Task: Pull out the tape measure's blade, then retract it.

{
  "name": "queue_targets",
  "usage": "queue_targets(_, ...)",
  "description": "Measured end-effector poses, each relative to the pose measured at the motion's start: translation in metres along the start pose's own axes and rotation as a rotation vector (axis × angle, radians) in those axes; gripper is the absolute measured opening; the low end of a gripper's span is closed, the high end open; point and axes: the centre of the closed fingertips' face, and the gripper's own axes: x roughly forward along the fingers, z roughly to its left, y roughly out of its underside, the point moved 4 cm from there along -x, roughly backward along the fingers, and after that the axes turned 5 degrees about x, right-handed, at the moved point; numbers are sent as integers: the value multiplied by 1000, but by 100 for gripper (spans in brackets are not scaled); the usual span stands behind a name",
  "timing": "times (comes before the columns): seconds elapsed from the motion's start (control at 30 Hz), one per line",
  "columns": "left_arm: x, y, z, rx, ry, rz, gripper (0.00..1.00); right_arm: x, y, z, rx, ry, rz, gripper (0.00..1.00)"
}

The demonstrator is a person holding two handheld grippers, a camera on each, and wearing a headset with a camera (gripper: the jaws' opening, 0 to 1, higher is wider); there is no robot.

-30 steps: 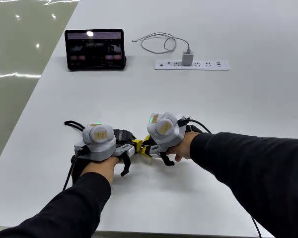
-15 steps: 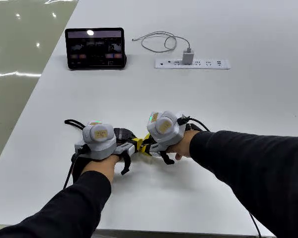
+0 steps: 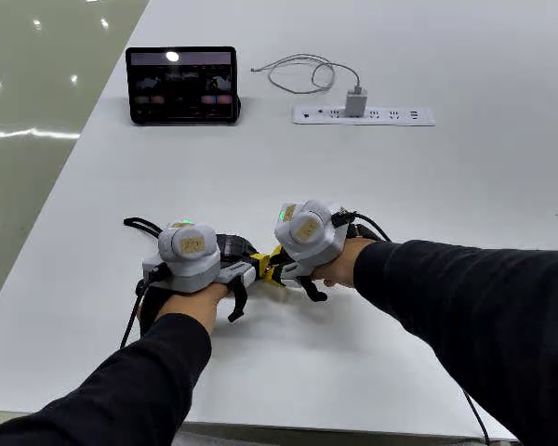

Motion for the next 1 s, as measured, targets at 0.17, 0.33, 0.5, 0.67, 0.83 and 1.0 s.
queue_targets(0.17,1,0,0,-5,2,6,66,-7,-5,-2,-22,1,-26,15)
queue_targets(0.33,2,0,1,7,10,11,66,-13,-7,-2,48,-18,-44,29)
queue_targets(0.5,1,-3,1,12,14,7,70,-16,-7,4,56,-44,-36,45)
queue_targets(0.67,-3,-7,3,16,8,-6,84,-17,-4,8,51,-53,-18,52)
queue_targets(0.83,-5,-10,6,12,7,-15,95,-20,-4,7,49,-44,-10,55)
queue_targets(1.0,-12,-13,10,2,8,-39,100,-26,-2,7,73,-40,-2,60)
